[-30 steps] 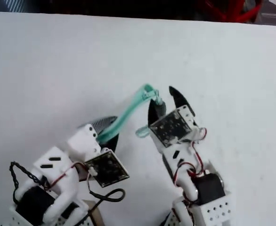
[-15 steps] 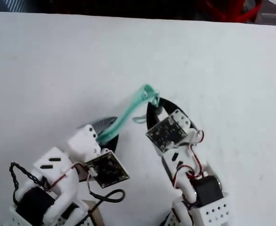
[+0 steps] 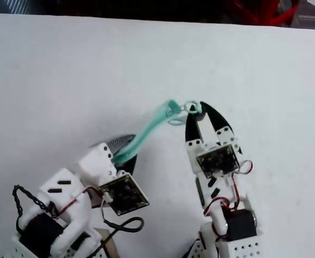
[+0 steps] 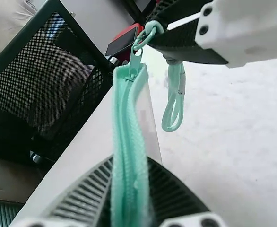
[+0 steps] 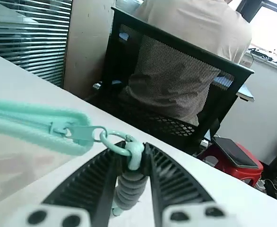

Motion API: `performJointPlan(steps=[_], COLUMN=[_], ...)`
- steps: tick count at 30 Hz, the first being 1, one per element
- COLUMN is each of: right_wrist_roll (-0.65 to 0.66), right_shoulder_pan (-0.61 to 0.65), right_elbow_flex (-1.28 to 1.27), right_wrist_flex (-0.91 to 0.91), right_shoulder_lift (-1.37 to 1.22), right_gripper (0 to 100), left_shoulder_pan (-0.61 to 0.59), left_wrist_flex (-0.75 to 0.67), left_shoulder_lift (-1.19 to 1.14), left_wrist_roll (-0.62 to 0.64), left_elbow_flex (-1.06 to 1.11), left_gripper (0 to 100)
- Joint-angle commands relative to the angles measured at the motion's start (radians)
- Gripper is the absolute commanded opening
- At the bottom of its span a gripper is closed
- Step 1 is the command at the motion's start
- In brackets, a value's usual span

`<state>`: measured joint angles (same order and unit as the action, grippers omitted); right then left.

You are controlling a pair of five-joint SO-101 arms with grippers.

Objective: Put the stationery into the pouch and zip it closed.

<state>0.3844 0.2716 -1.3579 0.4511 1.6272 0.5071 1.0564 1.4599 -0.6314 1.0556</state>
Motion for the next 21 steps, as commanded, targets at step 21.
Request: performJointPlan(steps=[21], right_wrist_roll=[-0.124], right_shoulder_pan=[-0.208], right_elbow_flex=[0.313], right_wrist_flex=[-0.288], right_shoulder_lift=[-0.792], right_gripper=[2.4], left_shoulder_pan=[-0.004], left_wrist_flex=[-0.017], left_shoulder_lift=[-0.01], left_wrist_roll=[0.092], left_elbow_flex=[0.031], left_gripper=[2])
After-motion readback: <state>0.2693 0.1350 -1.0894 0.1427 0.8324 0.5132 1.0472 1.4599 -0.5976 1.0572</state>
